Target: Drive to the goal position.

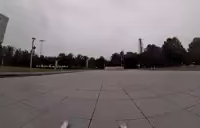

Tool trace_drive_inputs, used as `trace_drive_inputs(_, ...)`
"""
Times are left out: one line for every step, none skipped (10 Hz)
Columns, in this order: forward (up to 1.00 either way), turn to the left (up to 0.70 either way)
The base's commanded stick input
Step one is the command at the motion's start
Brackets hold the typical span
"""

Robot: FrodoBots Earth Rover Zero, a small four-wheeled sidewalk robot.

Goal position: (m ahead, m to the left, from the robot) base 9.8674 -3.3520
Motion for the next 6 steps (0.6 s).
trace_drive_inputs(0.70, 0.00)
trace_drive_inputs(0.70, -0.01)
trace_drive_inputs(0.70, -0.15)
trace_drive_inputs(0.70, -0.33)
trace_drive_inputs(0.70, -0.29)
trace_drive_inputs(0.70, -0.14)
